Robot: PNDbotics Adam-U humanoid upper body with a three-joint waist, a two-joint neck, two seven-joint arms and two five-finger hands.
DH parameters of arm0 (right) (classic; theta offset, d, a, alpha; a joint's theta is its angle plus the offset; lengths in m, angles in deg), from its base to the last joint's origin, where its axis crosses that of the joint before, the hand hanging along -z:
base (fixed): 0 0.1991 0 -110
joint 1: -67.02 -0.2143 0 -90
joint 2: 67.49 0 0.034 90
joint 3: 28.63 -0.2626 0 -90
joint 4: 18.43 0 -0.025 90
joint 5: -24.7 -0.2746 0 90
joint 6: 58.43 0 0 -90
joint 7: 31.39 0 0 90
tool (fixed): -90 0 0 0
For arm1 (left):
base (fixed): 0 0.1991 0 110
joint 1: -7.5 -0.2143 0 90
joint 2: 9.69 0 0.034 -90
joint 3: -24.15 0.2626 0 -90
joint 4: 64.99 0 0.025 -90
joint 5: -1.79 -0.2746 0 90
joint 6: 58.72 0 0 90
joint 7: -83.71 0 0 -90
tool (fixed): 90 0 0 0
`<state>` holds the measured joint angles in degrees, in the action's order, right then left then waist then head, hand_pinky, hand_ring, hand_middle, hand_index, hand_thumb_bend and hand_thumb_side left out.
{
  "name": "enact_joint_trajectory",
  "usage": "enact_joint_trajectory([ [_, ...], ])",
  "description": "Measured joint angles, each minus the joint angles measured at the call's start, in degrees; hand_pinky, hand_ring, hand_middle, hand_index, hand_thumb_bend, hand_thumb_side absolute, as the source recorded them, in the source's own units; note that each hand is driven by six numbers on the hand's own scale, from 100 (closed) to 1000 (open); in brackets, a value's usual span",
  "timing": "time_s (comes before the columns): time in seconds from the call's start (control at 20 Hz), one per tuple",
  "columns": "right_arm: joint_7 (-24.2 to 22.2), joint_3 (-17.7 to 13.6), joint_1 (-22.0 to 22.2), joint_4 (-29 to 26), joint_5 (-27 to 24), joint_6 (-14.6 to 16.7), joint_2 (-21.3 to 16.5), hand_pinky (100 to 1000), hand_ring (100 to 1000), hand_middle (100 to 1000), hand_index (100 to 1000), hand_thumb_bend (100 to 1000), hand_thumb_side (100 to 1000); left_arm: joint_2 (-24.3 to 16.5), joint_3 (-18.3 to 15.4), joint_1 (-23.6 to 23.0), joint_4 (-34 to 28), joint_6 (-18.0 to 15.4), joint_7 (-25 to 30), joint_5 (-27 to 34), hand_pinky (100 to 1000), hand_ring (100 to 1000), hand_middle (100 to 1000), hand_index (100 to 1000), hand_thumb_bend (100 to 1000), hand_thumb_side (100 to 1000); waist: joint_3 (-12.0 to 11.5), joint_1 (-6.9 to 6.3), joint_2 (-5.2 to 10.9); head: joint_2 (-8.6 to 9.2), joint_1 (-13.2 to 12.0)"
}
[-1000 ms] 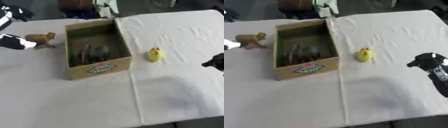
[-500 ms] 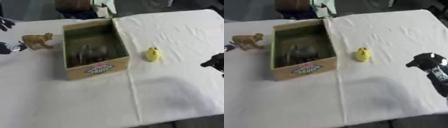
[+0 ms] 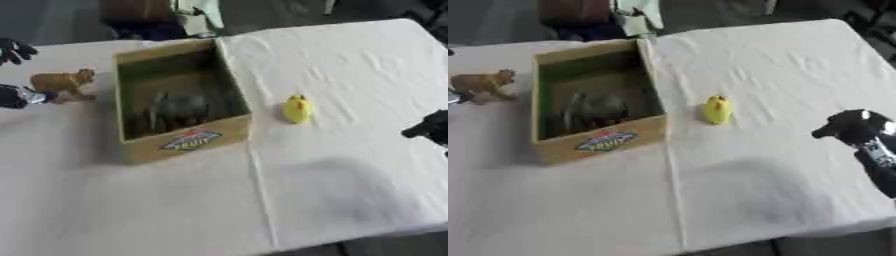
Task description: Pick up objects on the table and place them in the box.
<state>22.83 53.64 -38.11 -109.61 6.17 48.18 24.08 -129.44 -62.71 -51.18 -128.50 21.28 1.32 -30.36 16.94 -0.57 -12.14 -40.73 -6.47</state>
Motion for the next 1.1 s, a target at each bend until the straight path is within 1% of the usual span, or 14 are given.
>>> enact_joint_trajectory([
  [0.25, -0.12, 0.04, 0.0, 0.01, 0.0, 0.15, 0.0, 716, 627, 549, 708, 100, 595, 0.86, 0.28, 1.07, 2.82, -0.23, 1.67, -1.92, 756, 695, 657, 807, 596, 399, 0.01, 0.03, -0.22, 0.02, -0.03],
  [0.5, -0.17, 0.07, -0.01, 0.03, 0.0, 0.18, 0.0, 716, 627, 549, 708, 100, 595, 0.91, 0.27, 1.59, 3.78, -0.49, 2.51, -3.04, 749, 677, 641, 800, 568, 402, -0.02, 0.01, -0.22, 0.02, -0.03],
  [0.7, -0.23, 0.18, 0.0, 0.19, 0.0, 0.25, 0.0, 716, 627, 550, 708, 100, 595, 0.96, 0.29, 1.84, 3.95, -0.46, 2.59, -3.6, 758, 696, 668, 809, 567, 390, -0.02, 0.06, -0.22, 0.02, 0.01],
  [0.8, -0.25, 0.24, 0.01, 0.3, 0.0, 0.27, 0.0, 716, 627, 550, 709, 100, 594, 1.19, 0.28, 1.83, 4.03, -0.12, 1.59, -3.72, 765, 713, 697, 815, 566, 369, -0.02, 0.23, -0.22, 0.02, 0.01],
  [0.95, -0.26, 0.33, 0.01, 0.32, 0.0, 0.28, 0.0, 716, 627, 550, 708, 100, 595, 1.68, 0.49, 1.76, 4.04, 0.54, -1.36, -3.58, 771, 736, 717, 815, 567, 366, -0.02, 0.47, -0.24, 0.02, 0.01],
  [1.1, -0.27, 0.34, 0.02, 0.33, 0.01, 0.3, 0.0, 716, 627, 550, 709, 100, 595, 1.87, 0.91, 1.76, 3.82, 0.66, -3.46, -3.15, 783, 763, 730, 817, 567, 367, 0.0, 0.38, -0.28, 0.02, 0.01],
])
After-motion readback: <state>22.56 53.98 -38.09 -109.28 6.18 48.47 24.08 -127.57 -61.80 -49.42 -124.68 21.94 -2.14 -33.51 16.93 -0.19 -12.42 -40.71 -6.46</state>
